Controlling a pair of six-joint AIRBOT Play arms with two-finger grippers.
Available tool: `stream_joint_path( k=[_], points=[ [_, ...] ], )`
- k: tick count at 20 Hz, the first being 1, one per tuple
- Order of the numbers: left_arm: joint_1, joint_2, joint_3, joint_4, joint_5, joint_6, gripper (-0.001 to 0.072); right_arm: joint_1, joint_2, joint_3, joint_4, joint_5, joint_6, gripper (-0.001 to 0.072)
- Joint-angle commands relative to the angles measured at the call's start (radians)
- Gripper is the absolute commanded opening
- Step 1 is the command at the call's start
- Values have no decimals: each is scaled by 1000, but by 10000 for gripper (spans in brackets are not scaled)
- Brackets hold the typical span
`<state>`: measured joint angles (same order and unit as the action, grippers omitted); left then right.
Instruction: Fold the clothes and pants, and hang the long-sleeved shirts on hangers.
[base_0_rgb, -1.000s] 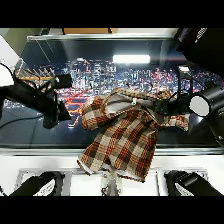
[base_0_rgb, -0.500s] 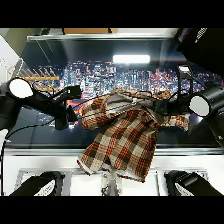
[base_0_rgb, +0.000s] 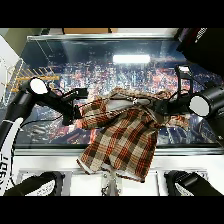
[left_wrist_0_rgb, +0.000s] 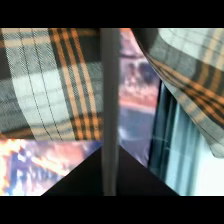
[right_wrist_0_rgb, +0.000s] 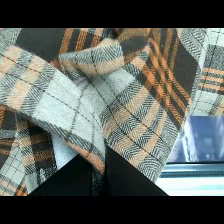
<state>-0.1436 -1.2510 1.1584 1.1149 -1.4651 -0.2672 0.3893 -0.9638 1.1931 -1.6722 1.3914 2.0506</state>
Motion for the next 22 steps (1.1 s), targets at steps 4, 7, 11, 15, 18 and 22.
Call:
stream_joint_path(
  k=[4,7,11,15,18,22],
  points=[
    [-92,-121,125,-19,26,29,29,0,-1,0,7,0,-1,39],
    [-140,-183,191,-19,26,23,28,0,-1,19,8,-15,-145,38],
    [-193,-248,238,-19,17,16,28,0,-3,83,7,3,-193,37],
    [-215,-256,238,-73,57,-11,28,26,-31,122,19,2,-206,37],
    [-197,-256,238,-123,63,-11,28,131,-60,154,18,-8,-204,37],
    [-197,-256,238,-123,53,-40,28,278,-118,214,18,-62,-161,37]
  ],
)
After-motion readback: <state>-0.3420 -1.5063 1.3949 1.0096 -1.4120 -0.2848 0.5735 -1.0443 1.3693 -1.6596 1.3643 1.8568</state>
